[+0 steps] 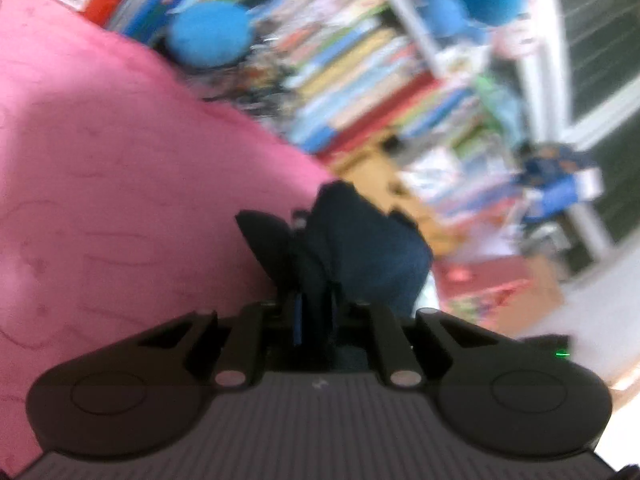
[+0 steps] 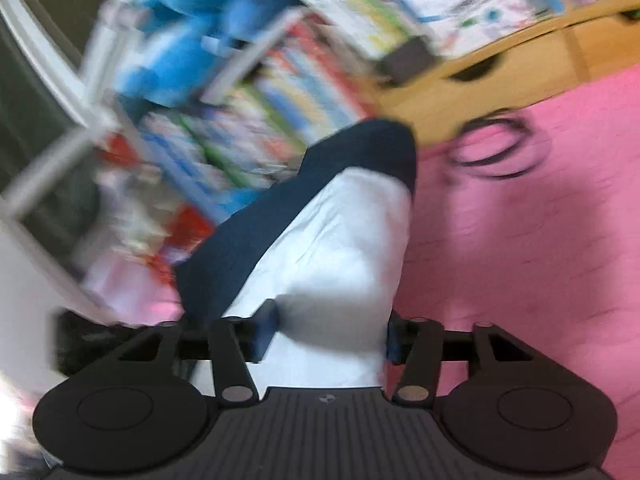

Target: Fold clothes

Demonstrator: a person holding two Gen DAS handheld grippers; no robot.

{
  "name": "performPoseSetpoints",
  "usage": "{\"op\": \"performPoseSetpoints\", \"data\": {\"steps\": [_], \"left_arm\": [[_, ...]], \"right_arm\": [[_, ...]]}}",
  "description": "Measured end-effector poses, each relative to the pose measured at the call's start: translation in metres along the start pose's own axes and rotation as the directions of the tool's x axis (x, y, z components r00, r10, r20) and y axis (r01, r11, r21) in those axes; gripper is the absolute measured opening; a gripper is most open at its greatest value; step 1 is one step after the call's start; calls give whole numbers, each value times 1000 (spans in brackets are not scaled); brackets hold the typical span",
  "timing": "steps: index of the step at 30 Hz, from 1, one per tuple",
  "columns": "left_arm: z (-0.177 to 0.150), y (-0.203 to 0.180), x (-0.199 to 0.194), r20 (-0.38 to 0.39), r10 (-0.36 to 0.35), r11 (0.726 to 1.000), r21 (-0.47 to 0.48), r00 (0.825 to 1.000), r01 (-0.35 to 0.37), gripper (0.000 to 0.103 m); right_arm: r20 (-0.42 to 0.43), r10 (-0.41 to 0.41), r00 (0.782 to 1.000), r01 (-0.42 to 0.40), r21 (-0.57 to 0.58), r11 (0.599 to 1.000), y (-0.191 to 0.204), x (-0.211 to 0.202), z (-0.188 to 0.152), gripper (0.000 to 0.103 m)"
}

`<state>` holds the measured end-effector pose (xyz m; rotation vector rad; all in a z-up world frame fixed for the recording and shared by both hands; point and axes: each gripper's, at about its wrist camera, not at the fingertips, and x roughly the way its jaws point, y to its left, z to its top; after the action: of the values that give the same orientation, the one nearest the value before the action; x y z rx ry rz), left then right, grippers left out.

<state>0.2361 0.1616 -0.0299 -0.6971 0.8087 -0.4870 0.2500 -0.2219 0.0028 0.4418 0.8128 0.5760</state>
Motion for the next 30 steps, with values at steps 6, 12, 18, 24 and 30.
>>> {"op": "performPoseSetpoints", "data": {"steps": [6,12,18,24,30], "left_arm": [[-33,-21,-47,127,150,957,229,981,-176,21],[-87,-72,-100,309,232,757,538,922,-371,24],[-177,-127,-101,340,164,378,846,926,-377,30],[-223,-142,-75,295,159,205,924,942,-324,31],[-259,-153,-36,361,141,-67,933,922,-355,31]], "right_arm": [[54,-58,997,61,-74,995,-4,-47,-21,80],[130,-132,983,166,-292,942,38,-113,-86,82],[170,-228,959,283,-487,826,78,-145,-158,85],[216,-287,933,359,-525,772,97,-128,-189,83],[307,-351,885,466,-566,680,115,-98,-201,64]]}}
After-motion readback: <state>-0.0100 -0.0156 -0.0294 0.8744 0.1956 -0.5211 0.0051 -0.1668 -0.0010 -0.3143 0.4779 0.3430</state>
